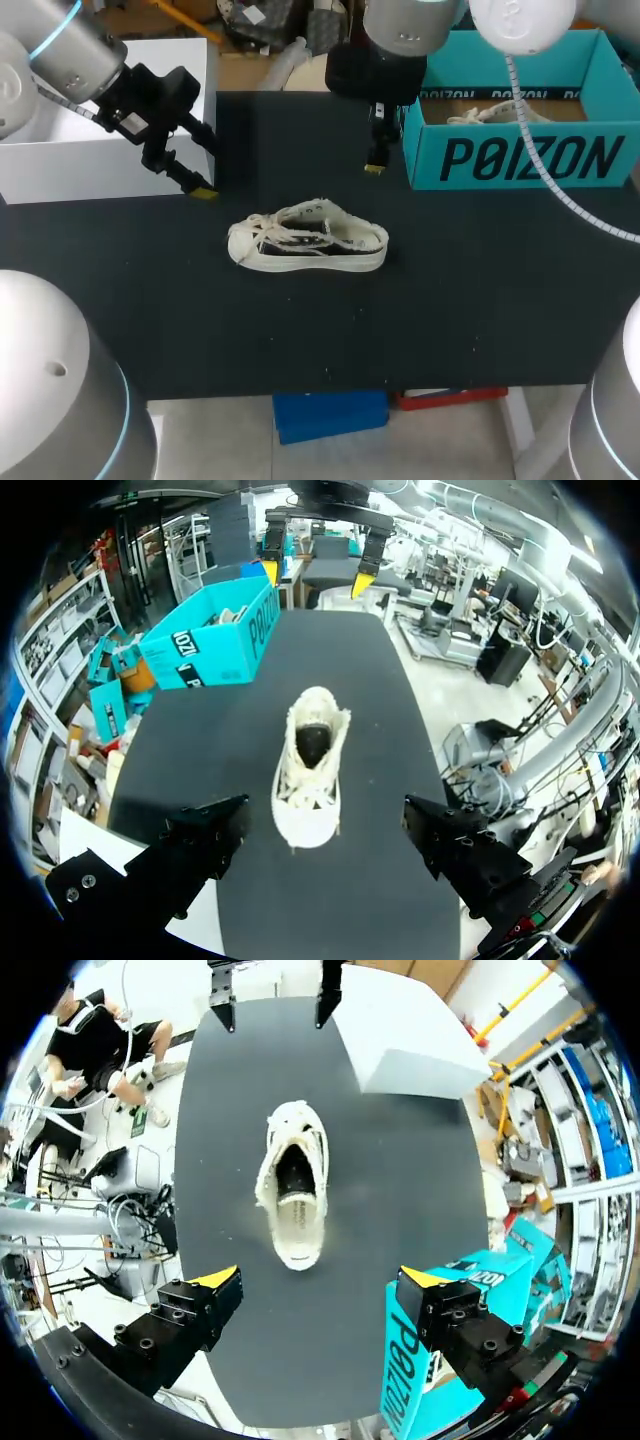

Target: Take the shoe out of the shoebox, open the shoe tongue, remove and reinsert the insole, then place the shoe into the shoebox

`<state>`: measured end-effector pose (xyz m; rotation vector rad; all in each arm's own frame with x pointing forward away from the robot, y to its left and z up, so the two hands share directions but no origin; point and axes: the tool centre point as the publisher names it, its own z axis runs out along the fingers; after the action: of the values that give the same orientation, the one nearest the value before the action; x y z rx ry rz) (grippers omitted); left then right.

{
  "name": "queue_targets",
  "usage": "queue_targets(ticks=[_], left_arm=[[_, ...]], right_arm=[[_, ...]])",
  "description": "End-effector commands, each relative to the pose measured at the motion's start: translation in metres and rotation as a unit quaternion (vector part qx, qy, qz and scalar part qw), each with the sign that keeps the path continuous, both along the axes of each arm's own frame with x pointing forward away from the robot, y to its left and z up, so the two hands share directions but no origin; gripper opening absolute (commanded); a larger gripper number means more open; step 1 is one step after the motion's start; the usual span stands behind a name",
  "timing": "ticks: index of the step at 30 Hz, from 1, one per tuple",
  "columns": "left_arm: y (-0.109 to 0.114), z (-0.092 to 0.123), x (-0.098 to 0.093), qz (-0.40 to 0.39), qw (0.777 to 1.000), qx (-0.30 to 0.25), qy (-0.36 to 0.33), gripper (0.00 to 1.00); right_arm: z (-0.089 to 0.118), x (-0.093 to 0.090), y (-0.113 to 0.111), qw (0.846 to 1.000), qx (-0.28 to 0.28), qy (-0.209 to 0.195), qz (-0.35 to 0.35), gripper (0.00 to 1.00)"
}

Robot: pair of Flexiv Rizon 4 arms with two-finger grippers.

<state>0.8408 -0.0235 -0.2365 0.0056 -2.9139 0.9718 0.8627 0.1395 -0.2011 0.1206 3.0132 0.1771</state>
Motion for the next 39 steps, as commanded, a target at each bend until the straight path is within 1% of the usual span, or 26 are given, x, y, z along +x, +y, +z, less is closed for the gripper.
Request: queue_targets(ticks=[1,2,4,5,8,13,18,20,23,30,36,39], left_arm=[[0.0,-0.001,0.0,0.0,1.0,-0.001,-0.001,1.0],[0.0,-0.001,0.0,0.0,1.0,-0.001,-0.001,1.0],[0.0,-0.001,0.0,0.0,1.0,-0.001,-0.001,1.0],[0.0,-0.001,0.0,0.0,1.0,-0.001,-0.001,1.0],[0.0,-0.001,0.0,0.0,1.0,-0.001,-0.001,1.0],[0.0,-0.001,0.0,0.0,1.0,-0.001,-0.001,1.0],[0.0,-0.001,0.0,0.0,1.0,-0.001,-0.001,1.0],[0.0,-0.001,0.0,0.0,1.0,-0.001,-0.001,1.0],[0.0,-0.001,0.0,0.0,1.0,-0.001,-0.001,1.0],[0.0,-0.001,0.0,0.0,1.0,-0.001,-0.001,1.0],[0.0,-0.001,0.0,0.0,1.0,-0.001,-0.001,1.0],[0.0,-0.001,0.0,0.0,1.0,-0.001,-0.001,1.0]], right_arm=[[-0.002,-0.003,-0.008,0.994,0.036,-0.015,0.101,1.0],[-0.002,-0.003,-0.008,0.994,0.036,-0.015,0.101,1.0],[-0.011,-0.005,-0.011,0.992,0.093,-0.026,0.075,1.0],[-0.018,-0.007,-0.014,0.992,0.109,-0.027,0.058,1.0],[-0.032,-0.014,-0.017,0.989,0.138,-0.028,0.036,1.0],[-0.052,-0.023,-0.015,0.98,0.194,-0.042,0.004,1.0],[-0.07,-0.028,-0.01,0.968,0.246,-0.054,-0.015,1.0],[-0.078,-0.029,-0.008,0.959,0.275,-0.065,-0.013,1.0],[-0.088,-0.027,-0.003,0.951,0.303,-0.066,-0.005,1.0],[-0.105,-0.02,0.0,0.943,0.327,-0.058,0.01,1.0],[-0.12,-0.012,-0.006,0.941,0.334,-0.048,0.02,1.0],[-0.127,-0.009,-0.01,0.939,0.339,-0.052,0.02,1.0]])
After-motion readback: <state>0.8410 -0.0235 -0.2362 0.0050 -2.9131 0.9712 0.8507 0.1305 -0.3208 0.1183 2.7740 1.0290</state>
